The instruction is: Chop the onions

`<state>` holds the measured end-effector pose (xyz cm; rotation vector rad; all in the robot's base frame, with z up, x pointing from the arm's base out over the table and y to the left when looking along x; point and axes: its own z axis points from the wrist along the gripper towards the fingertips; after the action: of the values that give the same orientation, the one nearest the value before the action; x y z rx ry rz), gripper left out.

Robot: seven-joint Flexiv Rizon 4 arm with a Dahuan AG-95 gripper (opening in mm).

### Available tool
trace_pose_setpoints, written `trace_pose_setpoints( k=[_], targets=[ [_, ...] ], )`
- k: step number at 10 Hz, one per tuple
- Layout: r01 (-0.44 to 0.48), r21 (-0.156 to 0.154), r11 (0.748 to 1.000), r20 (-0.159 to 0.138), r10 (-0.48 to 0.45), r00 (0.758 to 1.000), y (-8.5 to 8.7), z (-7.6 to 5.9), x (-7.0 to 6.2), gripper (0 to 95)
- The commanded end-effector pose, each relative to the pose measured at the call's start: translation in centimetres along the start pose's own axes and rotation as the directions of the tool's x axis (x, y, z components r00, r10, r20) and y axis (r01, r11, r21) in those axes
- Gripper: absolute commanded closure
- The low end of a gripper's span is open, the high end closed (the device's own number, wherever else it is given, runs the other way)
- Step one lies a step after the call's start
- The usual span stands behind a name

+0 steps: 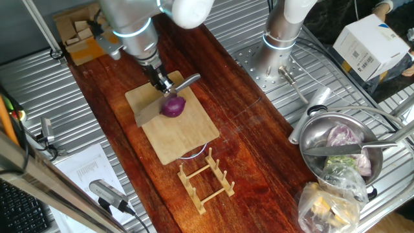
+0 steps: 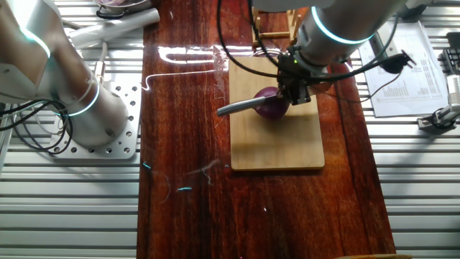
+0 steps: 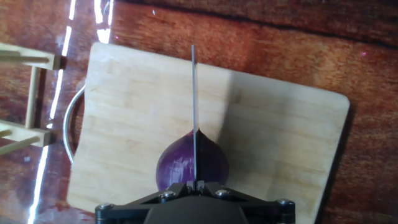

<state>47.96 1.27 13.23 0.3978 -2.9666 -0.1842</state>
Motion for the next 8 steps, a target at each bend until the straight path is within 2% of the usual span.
trace_pose_setpoints(
  k=[1, 4, 8],
  targets=[
    [0.001, 0.003, 1.000, -0.013, -0.001, 1.000, 0.2, -1.5, 0.3, 95.0],
    [0.003, 0.004, 1.000, -0.005, -0.003, 1.000, 0.3, -1.5, 0.4, 95.0],
    [0.003, 0.001, 1.000, 0.001, -0.003, 1.000, 0.7, -2.5, 0.9, 95.0]
  ],
)
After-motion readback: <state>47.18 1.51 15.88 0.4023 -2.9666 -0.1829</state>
